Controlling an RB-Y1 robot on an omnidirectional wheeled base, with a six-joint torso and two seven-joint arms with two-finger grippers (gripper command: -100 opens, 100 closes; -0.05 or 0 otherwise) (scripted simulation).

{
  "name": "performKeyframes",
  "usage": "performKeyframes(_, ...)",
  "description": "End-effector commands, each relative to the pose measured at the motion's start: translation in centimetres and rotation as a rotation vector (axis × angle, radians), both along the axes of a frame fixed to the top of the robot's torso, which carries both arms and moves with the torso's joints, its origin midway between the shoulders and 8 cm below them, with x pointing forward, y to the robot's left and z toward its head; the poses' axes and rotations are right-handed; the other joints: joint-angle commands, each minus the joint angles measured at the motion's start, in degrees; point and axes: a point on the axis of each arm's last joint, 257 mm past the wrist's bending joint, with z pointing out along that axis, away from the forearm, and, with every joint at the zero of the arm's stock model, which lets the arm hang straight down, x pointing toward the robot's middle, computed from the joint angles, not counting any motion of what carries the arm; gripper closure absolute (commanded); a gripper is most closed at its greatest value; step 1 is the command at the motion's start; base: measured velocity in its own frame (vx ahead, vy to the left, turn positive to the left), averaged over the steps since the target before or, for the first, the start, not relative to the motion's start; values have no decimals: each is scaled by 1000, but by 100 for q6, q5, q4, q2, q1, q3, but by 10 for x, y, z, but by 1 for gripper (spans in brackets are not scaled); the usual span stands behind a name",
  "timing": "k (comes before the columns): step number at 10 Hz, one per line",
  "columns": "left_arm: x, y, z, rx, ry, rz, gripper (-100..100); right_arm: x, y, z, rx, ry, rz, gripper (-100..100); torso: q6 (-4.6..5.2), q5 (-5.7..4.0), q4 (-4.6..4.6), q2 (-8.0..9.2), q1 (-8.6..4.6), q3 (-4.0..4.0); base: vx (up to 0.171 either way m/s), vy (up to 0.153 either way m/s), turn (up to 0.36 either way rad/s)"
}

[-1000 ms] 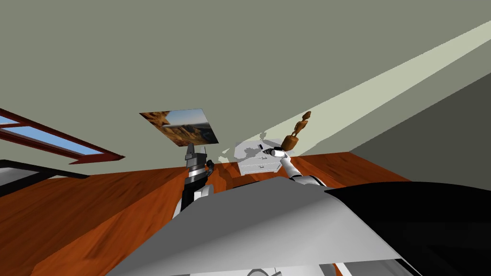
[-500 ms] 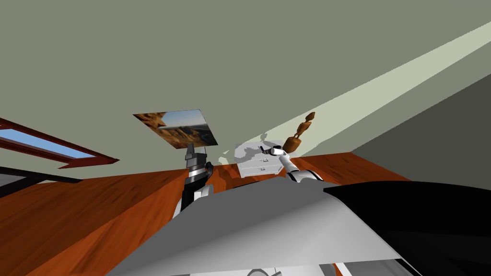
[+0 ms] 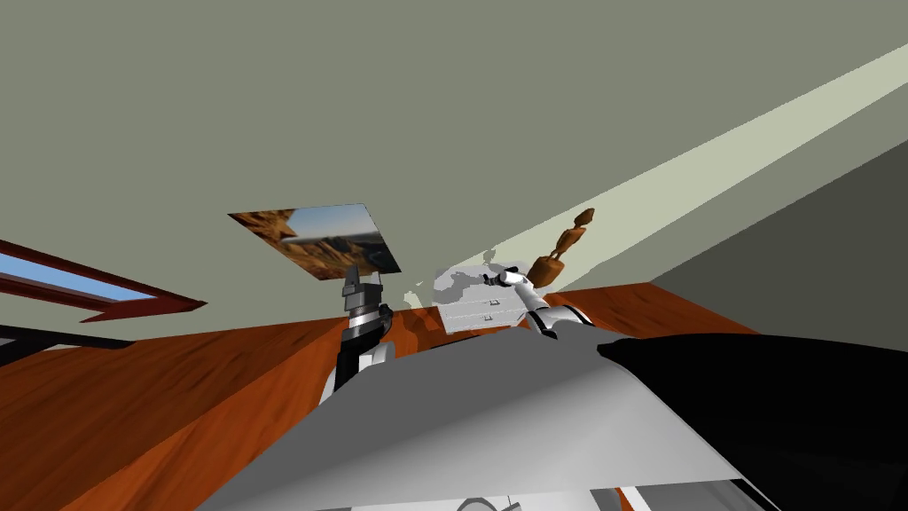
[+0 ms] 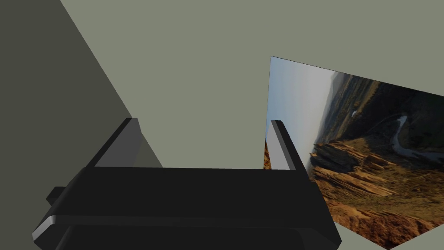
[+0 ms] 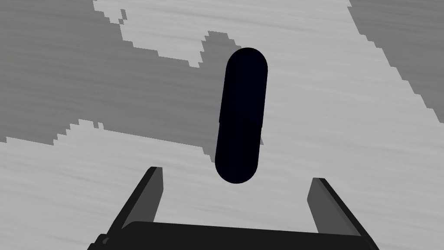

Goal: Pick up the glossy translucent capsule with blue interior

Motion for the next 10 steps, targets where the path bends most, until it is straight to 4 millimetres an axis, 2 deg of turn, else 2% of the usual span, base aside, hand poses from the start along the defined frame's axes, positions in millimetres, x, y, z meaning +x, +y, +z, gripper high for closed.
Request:
performKeyframes(1,0,0,0,0,0,0,0,-2,2,-3,27,36,-15,-100,0,0,0,0,0,0,131,11,-32)
performKeyframes(4,0,0,0,0,0,0,0,-3,2,-3,40,54,-24,-100,0,0,-1,0,-1,-1,91,10,-14)
performKeyframes(5,0,0,0,0,0,0,0,-3,2,-3,42,57,-25,0,1,-1,2,20,-3,10,9,1,1)
performKeyframes(6,0,0,0,0,0,0,0,-6,-2,-10,43,54,-50,-100,1,-1,6,34,-5,18,4,-21,167)
performKeyframes(8,0,0,0,0,0,0,0,-12,-8,-21,43,52,-88,-100,-2,-5,8,42,-22,23,-2,-66,224)
performKeyframes(9,0,0,0,0,0,0,0,-11,-5,-19,42,54,-73,-100,0,-7,9,45,-31,25,-2,-39,39)
performKeyframes(10,0,0,0,0,0,0,0,-10,-5,-19,43,52,-77,100,3,-5,9,45,-22,25,0,-7,-7)
